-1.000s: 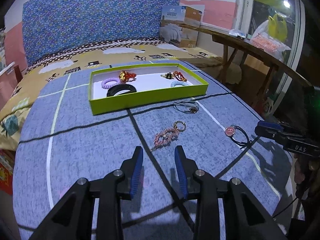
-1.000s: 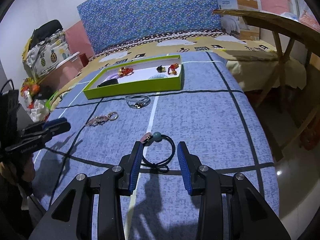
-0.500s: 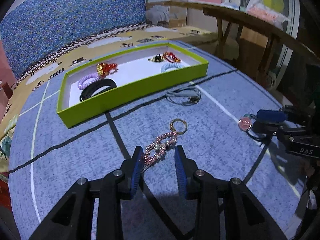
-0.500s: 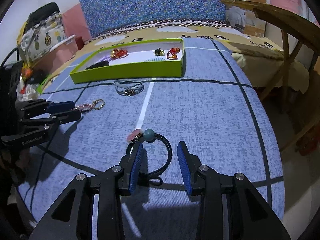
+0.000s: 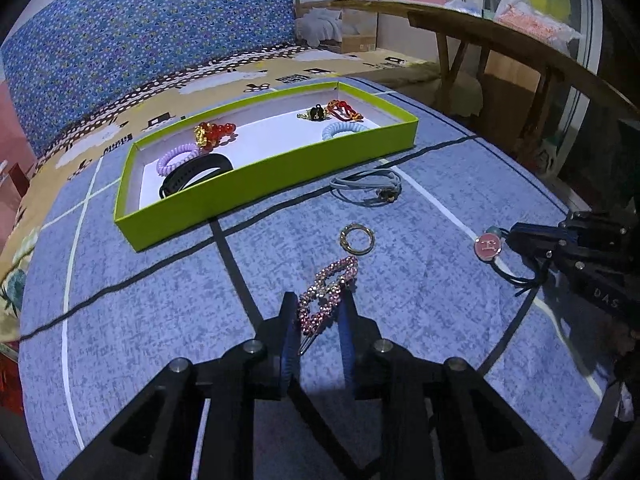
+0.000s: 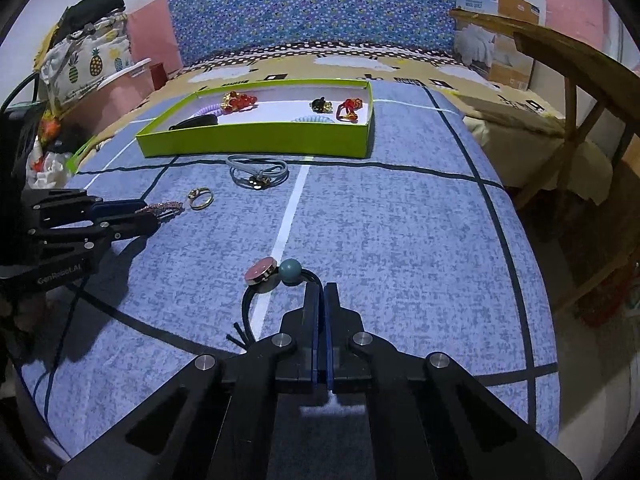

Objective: Organize jewelry
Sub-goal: 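Grasp the pink rhinestone hair clip with the left tool while the right tool grasps the beaded hair tie, then carry the clip and hair tie into the green box and open both tools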

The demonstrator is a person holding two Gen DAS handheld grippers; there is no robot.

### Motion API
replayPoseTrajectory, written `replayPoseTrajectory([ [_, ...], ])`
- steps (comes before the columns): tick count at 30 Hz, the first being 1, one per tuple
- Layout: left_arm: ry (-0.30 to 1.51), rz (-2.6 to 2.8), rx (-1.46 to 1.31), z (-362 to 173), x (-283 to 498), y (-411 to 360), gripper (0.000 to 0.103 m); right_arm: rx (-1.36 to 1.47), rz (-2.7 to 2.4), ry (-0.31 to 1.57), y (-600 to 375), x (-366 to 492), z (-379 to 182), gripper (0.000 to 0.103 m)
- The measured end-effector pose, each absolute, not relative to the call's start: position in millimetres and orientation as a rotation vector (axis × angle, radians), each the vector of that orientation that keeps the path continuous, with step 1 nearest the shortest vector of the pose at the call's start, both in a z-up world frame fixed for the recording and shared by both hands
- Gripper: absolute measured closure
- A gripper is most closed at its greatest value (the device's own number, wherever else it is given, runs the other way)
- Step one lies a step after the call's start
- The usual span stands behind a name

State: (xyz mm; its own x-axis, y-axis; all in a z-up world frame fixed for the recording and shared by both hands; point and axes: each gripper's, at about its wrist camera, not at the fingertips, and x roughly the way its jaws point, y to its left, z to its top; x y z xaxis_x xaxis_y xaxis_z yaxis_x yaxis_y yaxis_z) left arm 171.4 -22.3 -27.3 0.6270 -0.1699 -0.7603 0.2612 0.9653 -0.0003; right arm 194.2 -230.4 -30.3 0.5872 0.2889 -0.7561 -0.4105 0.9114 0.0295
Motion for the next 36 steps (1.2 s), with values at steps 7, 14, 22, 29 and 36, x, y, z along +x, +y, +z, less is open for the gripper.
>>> replayPoseTrajectory([
  [7, 0.834, -0.251, 0.047, -22, 154, -12, 0.082, -0.115, 0.421, 0.824, -234, 187, -22, 0.102],
  [14, 0.799, -0.242, -0.005, -11, 141, -5, 0.082, -0.088, 0.434, 0.788, -235, 183, -9, 0.102],
  [22, 0.762, -0.236, -0.03, 3, 139, 0, 0.082, -0.077, 0.456, 0.741, -232, 183, 11, 0.102],
  [29, 0.741, -0.22, -0.045, 13, 148, 7, 0.082, -0.075, 0.476, 0.699, -227, 191, 27, 0.102],
  [36, 0.708, -0.204, -0.037, 26, 166, 12, 0.082, -0.08, 0.502, 0.655, -215, 208, 42, 0.102],
])
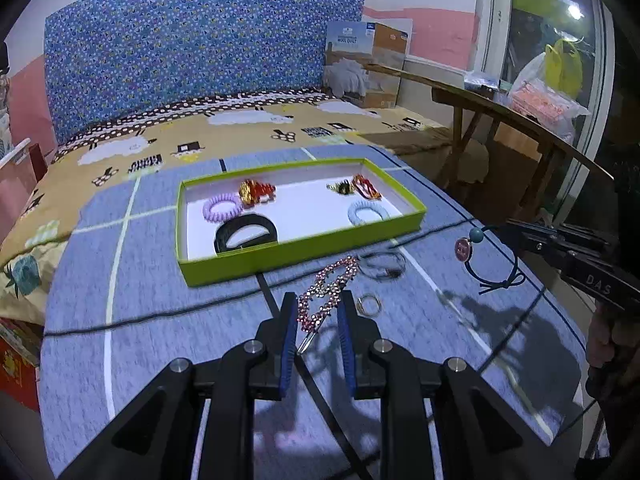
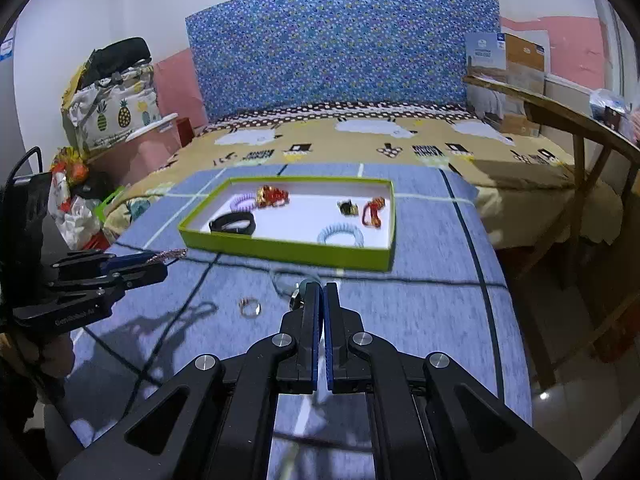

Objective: Organize jewelry
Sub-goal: 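Carry the clip and hair tie into the green box and open both tools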

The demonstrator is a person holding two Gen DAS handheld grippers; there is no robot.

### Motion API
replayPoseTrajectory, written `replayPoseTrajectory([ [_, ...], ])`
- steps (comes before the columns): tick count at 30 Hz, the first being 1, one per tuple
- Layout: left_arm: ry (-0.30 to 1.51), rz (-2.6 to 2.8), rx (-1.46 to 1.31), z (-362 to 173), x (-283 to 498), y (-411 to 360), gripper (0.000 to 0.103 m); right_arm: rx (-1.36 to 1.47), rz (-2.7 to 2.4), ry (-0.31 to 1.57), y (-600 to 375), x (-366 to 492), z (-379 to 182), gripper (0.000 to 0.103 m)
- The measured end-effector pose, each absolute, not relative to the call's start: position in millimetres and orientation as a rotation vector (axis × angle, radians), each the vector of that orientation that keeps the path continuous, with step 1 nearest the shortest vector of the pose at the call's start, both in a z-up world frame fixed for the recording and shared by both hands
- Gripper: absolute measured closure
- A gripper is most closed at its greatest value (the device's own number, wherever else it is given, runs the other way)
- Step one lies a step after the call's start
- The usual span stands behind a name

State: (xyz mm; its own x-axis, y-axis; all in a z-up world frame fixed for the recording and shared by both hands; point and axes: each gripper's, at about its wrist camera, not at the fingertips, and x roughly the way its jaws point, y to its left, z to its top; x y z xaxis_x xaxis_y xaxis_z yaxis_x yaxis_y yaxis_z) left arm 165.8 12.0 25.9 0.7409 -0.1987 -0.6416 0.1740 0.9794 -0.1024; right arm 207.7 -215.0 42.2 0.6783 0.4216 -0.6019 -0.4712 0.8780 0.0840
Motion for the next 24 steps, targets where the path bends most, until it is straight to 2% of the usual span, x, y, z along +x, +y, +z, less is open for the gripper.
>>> replayPoseTrajectory([
  [13, 0.679, -0.185, -0.013, 40, 233, 18, 0.082, -0.061, 0.537, 0.626, -192, 270, 63, 0.102],
  [24, 0.722, -0.173, 0.008, 25, 299, 14, 0.082, -0.036, 0.551, 0.672, -177, 327, 48, 0.102],
])
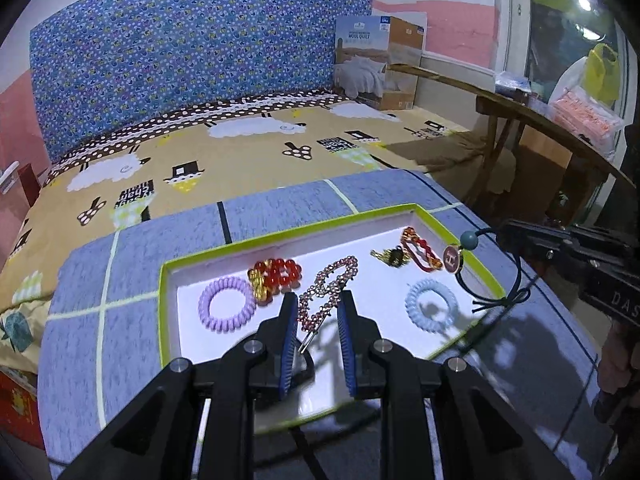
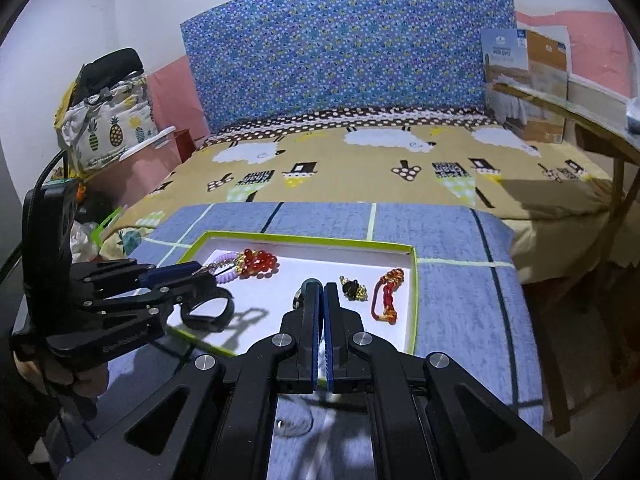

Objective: Organize jewelry
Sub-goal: 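Carry the clip and hair tie into the green box and open both tools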

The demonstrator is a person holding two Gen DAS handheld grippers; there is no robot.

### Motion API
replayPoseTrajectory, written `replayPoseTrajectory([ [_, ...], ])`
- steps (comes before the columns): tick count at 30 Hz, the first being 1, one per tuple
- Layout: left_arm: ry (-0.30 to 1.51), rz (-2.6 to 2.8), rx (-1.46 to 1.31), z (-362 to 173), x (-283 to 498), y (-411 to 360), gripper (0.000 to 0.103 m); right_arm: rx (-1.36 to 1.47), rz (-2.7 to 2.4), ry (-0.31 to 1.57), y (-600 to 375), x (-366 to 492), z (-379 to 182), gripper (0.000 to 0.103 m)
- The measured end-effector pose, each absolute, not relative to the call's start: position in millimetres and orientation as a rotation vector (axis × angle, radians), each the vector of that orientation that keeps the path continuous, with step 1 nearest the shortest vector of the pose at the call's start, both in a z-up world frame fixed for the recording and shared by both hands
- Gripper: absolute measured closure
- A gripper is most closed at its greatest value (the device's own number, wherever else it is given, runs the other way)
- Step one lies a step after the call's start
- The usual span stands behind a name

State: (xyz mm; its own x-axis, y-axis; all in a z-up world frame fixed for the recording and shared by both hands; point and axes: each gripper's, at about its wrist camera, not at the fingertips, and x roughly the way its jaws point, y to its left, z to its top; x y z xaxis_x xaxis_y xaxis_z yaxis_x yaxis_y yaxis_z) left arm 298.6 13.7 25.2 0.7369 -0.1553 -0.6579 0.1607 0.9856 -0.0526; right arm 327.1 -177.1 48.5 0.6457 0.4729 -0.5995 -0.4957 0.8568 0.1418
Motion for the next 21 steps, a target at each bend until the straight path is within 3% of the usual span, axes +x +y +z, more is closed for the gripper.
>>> replayPoseTrajectory([
  [21, 0.859, -0.167, 0.058, -20, 344, -2, 0.082, 0.003, 0.501, 0.842, -184, 382, -10, 0.101],
])
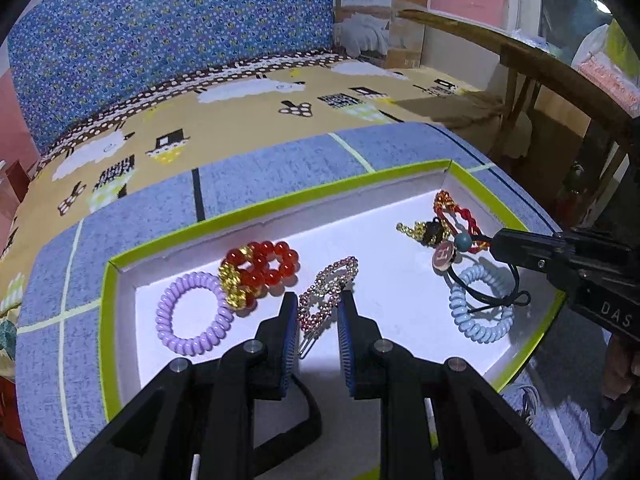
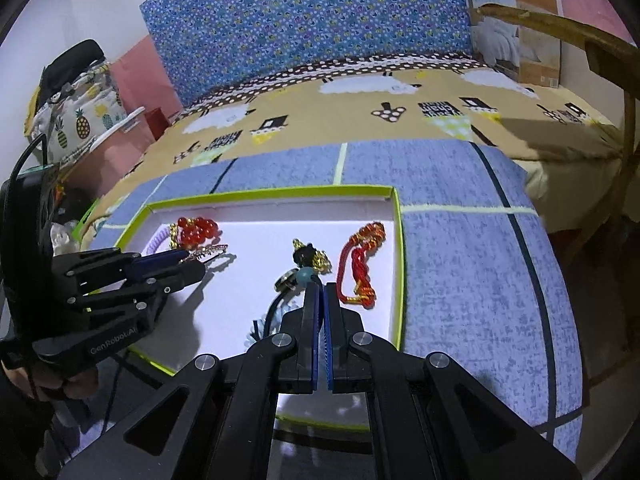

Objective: Organize jewelry
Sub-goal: 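Carry the clip and hair tie into the green box and open both tools, then withdraw both tools from the box and move the left tool to the gold ring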

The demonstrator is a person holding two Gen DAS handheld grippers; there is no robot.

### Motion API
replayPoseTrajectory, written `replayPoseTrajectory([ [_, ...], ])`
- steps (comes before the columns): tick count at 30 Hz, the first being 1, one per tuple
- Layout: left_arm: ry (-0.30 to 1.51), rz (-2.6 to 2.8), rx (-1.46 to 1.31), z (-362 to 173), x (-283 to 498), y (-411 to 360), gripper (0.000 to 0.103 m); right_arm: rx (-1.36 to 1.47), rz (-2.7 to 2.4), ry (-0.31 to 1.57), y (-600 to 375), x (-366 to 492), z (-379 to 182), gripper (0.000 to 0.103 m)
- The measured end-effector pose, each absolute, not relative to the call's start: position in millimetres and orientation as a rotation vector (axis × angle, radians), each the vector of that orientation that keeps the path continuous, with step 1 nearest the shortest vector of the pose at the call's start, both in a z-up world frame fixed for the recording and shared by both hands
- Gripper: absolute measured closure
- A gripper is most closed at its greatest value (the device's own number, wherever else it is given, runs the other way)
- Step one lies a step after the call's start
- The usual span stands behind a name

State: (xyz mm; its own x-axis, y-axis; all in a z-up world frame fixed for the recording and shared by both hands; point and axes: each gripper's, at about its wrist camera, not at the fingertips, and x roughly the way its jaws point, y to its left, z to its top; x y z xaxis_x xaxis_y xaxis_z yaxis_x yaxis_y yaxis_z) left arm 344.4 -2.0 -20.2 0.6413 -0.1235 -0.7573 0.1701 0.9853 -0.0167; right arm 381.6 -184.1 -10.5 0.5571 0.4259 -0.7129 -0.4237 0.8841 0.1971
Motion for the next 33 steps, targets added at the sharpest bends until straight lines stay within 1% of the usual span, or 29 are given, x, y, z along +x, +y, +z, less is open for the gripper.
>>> replayPoseTrajectory([
  [9, 0.87, -0.201, 0.047, -20, 340, -5, 0.08, -0.025, 0.488, 0.863, -184, 380, -13, 0.101],
  [10, 0.869, -0.203, 0.047, -20, 339, -5, 0.078, -0.03, 0.484, 0.862, -184, 379, -13, 0.099],
  [11, 0.866, -0.204, 0.046, -20, 338, -5, 0.076, -0.033, 0.482, 0.861, -184, 378, -13, 0.095],
  [14, 0.855, -0.215, 0.035, -17, 334, -4, 0.075, -0.031, 0.484, 0.852, -186, 375, -10, 0.087],
  [17, 0.838, -0.22, 0.016, -12, 329, -1, 0.074, -0.04, 0.484, 0.832, -187, 369, -4, 0.084],
  [24, 0.769, -0.215, -0.047, 9, 301, 13, 0.074, -0.053, 0.5, 0.77, -190, 342, 16, 0.083],
  [26, 0.747, -0.212, -0.063, 14, 288, 16, 0.074, -0.057, 0.51, 0.752, -191, 329, 21, 0.076],
  [28, 0.724, -0.206, -0.072, 20, 274, 20, 0.074, -0.059, 0.521, 0.735, -194, 314, 25, 0.073],
  [33, 0.681, -0.186, -0.096, 30, 239, 25, 0.075, -0.063, 0.535, 0.7, -200, 278, 35, 0.072],
])
